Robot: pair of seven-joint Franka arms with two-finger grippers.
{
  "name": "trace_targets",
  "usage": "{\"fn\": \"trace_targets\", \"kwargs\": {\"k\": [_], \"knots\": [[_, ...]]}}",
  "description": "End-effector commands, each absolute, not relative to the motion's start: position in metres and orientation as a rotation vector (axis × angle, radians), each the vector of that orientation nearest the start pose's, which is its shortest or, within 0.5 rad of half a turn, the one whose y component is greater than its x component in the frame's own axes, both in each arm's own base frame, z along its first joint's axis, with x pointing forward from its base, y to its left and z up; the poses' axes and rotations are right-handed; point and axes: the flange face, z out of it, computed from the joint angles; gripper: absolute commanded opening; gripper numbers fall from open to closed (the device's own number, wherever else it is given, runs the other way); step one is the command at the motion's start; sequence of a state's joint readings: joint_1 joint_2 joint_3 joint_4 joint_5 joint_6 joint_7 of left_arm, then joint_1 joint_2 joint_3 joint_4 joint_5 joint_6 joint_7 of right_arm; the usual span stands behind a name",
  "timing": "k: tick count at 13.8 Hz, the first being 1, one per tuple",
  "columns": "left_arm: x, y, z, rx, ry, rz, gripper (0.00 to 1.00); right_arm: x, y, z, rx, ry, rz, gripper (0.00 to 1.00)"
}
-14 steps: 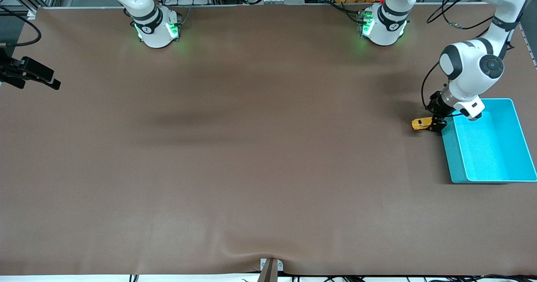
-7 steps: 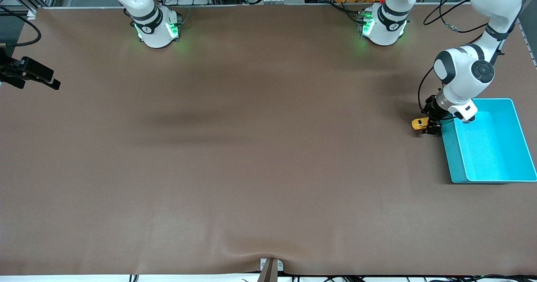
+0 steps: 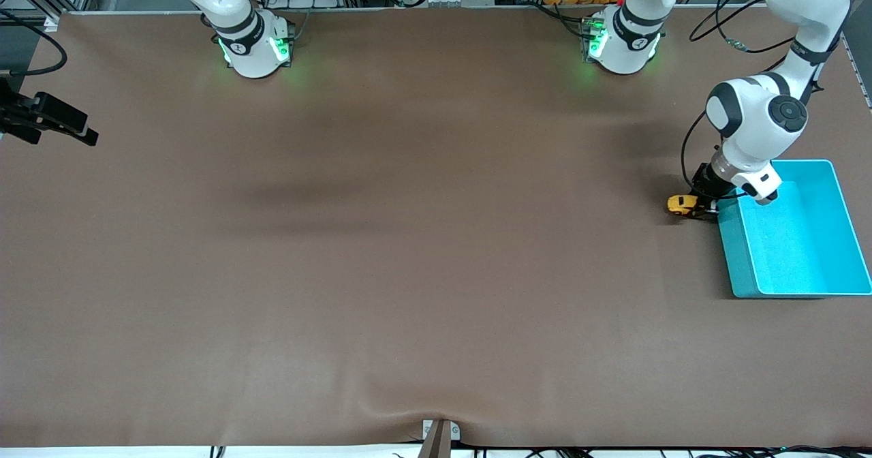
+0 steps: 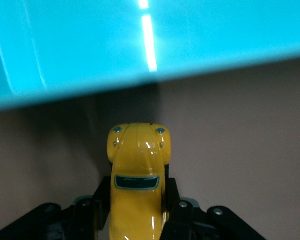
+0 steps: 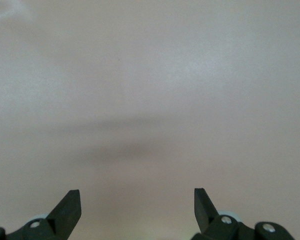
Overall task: Wind and store yellow beetle car
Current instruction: 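Lower the left gripper and close it on the yellow car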
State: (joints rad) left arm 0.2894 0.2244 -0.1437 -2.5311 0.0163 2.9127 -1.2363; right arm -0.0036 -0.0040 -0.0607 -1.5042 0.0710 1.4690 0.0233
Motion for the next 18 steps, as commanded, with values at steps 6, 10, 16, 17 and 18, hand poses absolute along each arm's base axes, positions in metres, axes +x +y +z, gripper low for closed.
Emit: {"fn": "trace_targets", "kwargs": {"k": [6,10,16,17,18], "knots": [[0.544,-0.029,0.334,-2.595,-1.906,-0.103,0.0,0.534,-0.021,0.655,-3.088,0.098,0.03,1.0],[0.575,-0.012,0.389,-2.672,-1.734,-0.053,0.0,0.534,-0.02,0.656,-3.116,0.1,0.029,1.0],[0.579,0.061,0.403,-2.829,-1.462,-0.104,0.0,0.531,-0.025,0.658,-3.144,0.105,0.027,1.0],[0.578,0.072,0.404,-2.856,-1.405,-0.113,0.0,0.532,-0.025,0.656,-3.144,0.107,0.029,1.0],[0.577,0.083,0.405,-2.88,-1.349,-0.118,0.0,0.533,-0.025,0.655,-3.145,0.107,0.029,1.0]]}}
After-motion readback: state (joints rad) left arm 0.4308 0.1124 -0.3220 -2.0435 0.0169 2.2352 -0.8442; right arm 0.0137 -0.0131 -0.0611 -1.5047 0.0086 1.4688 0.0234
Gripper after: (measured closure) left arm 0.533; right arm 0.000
